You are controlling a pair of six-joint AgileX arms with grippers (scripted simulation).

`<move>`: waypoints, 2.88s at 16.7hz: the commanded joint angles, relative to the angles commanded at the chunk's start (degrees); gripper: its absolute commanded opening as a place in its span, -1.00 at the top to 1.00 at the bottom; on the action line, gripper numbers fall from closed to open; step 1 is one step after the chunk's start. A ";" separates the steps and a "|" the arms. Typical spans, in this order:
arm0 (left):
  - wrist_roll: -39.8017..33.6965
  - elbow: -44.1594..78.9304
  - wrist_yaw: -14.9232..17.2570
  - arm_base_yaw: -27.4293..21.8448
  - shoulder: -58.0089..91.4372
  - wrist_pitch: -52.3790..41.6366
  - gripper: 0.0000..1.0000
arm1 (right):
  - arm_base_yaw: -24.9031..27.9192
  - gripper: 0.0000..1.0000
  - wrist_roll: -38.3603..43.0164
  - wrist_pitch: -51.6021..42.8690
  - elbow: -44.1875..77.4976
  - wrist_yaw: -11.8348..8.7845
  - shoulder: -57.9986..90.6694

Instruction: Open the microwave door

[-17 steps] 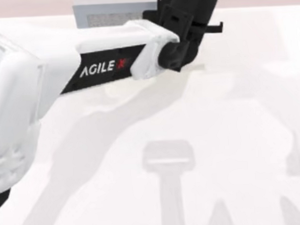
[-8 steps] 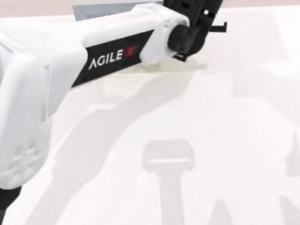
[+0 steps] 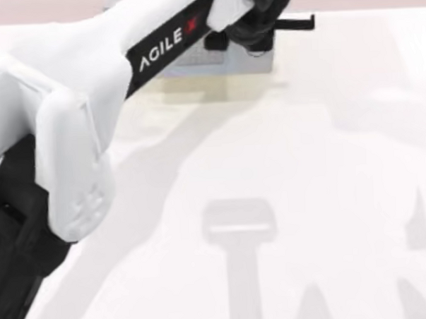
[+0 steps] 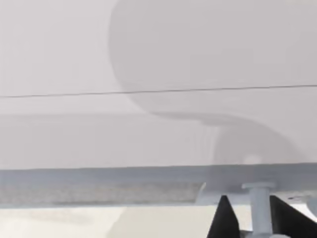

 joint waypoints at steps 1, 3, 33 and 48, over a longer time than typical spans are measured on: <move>-0.87 3.71 1.13 0.39 1.14 -4.50 1.00 | 0.00 -1.00 0.00 0.00 0.00 0.00 0.00; -2.41 10.11 3.21 1.13 3.12 -12.12 1.00 | 0.00 -1.00 0.00 0.00 0.00 0.00 0.00; -4.34 18.09 6.04 2.19 5.58 -20.72 1.00 | 0.00 -1.00 0.00 0.00 0.00 0.00 0.00; 0.96 -7.19 8.31 2.47 -7.83 -7.35 1.00 | 0.00 -1.00 0.00 0.00 0.00 0.00 0.00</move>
